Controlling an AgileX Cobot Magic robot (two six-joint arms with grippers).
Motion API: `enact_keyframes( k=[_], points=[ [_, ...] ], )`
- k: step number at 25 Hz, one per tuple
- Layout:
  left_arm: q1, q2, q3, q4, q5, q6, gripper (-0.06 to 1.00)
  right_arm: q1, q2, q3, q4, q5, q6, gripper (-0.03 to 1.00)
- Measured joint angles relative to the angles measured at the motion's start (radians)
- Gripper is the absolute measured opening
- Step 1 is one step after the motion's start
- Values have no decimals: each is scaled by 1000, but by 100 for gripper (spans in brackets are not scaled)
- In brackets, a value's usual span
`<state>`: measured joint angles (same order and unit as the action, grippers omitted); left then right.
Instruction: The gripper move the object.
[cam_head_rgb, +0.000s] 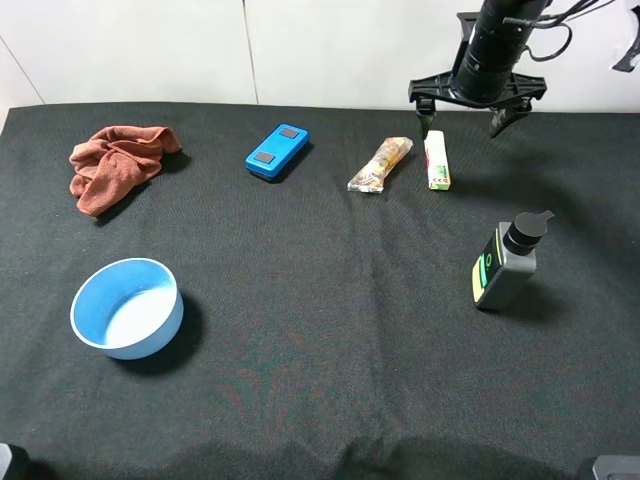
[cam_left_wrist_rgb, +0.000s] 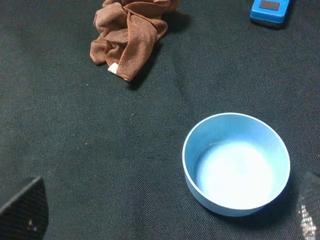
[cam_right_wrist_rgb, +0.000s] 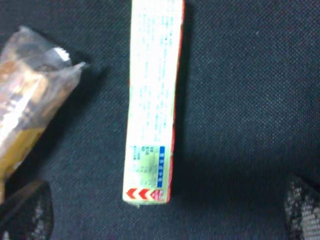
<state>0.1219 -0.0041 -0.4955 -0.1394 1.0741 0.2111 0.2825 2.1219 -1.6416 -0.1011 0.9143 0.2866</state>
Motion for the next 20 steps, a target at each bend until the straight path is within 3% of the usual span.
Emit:
enact_keyframes(
  k=[20],
  points=[
    [0, 0, 0, 0, 0, 0, 100, 0, -220, -2, 101, 288, -149, 69]
  ],
)
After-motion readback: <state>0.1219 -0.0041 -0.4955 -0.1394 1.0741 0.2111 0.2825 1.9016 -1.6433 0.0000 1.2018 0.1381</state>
